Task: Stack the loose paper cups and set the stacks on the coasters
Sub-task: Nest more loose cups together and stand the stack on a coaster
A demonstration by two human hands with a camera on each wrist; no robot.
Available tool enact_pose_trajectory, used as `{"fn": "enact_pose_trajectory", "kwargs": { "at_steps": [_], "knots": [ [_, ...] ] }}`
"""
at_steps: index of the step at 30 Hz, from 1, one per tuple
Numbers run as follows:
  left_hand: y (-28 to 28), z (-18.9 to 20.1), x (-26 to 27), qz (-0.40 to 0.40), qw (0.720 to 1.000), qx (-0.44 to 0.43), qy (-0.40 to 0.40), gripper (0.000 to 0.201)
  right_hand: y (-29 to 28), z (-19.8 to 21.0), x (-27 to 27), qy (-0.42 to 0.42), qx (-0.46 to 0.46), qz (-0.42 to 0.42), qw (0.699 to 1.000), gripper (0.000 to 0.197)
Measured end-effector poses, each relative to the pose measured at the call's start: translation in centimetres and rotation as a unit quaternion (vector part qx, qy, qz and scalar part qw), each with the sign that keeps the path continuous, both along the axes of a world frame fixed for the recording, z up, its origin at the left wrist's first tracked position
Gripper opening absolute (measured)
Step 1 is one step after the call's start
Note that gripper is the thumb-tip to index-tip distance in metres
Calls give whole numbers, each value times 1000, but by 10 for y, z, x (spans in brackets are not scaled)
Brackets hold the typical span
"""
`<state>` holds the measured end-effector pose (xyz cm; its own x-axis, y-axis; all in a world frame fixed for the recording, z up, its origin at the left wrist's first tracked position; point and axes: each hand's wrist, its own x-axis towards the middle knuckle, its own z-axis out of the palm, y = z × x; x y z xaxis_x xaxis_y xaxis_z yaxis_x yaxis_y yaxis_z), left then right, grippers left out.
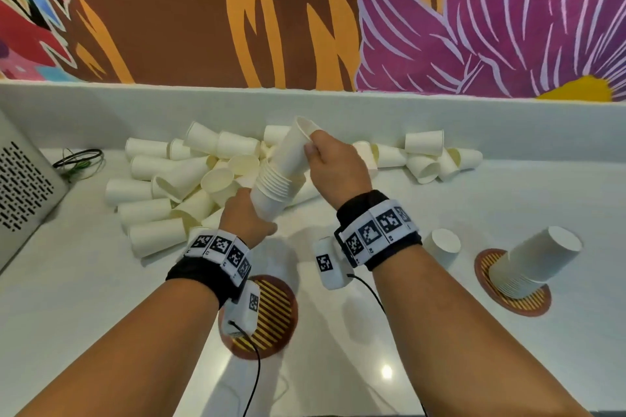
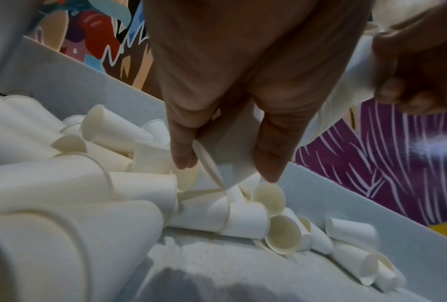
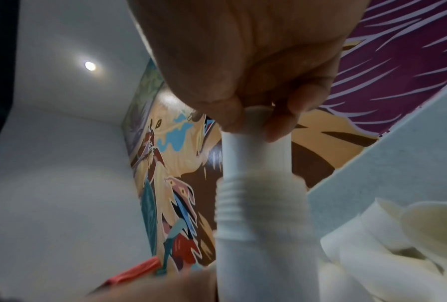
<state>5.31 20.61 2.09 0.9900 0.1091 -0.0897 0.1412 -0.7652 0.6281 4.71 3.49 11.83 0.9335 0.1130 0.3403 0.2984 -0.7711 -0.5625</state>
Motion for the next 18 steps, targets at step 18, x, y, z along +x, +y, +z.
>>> {"fn": "enact_pose_trajectory", "kwargs": {
  "at_steps": [18],
  "knots": [
    [1,8,-34,-88,993,-45,-69,70,9,-41,-38,210,57,116,969,94]
  ]
}}
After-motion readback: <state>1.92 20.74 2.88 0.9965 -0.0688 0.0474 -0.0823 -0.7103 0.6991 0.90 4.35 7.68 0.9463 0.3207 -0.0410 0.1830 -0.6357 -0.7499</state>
